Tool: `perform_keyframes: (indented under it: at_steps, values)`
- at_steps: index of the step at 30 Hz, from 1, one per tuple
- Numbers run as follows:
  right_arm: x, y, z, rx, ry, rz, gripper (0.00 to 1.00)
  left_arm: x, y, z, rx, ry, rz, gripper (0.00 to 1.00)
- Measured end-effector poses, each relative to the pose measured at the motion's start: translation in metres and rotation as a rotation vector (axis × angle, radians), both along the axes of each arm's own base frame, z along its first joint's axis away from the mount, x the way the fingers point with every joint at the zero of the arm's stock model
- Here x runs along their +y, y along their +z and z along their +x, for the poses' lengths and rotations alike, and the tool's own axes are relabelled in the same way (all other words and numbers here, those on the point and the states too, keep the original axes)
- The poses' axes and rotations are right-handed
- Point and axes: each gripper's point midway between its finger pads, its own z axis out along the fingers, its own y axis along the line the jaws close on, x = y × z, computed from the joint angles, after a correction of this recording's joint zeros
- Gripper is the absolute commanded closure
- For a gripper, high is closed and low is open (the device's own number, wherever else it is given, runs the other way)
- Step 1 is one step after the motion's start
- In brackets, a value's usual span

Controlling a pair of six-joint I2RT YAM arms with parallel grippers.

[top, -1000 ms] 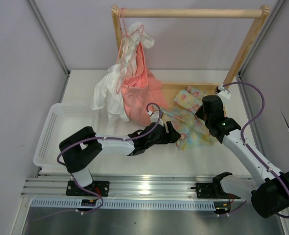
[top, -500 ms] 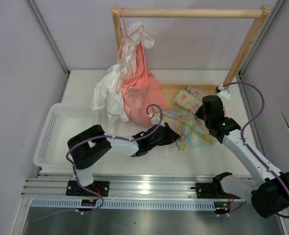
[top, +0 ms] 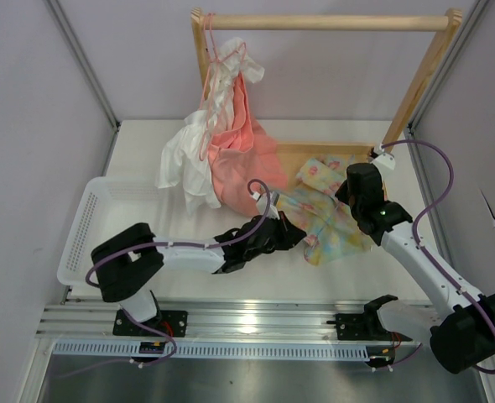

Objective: Place the skirt on the hanger

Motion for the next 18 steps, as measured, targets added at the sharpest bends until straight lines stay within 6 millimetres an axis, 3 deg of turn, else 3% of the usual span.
perform_keyframes:
  at_steps: [5, 11, 15, 16, 18]
  values:
    - [-0.002, -0.001, 0.004, -0.006, -0.009, -0.014, 1.00, 0.020, 0.014, -0.023, -0.044, -0.055, 0.005, 1.00]
    - [-0.001, -0.002, 0.006, -0.005, -0.011, -0.017, 1.00, 0.044, -0.008, -0.046, -0.036, -0.114, 0.078, 0.99]
    - [0.001, -0.002, 0.005, 0.003, -0.004, -0.011, 1.00, 0.048, -0.012, -0.056, -0.057, -0.157, 0.117, 0.72]
    - [0.003, -0.001, 0.004, 0.004, 0.001, -0.012, 1.00, 0.049, -0.011, -0.057, -0.069, -0.165, 0.129, 0.60]
    - [0.005, 0.001, 0.003, 0.007, 0.005, -0.014, 1.00, 0.053, -0.009, -0.057, -0.101, -0.174, 0.161, 0.49]
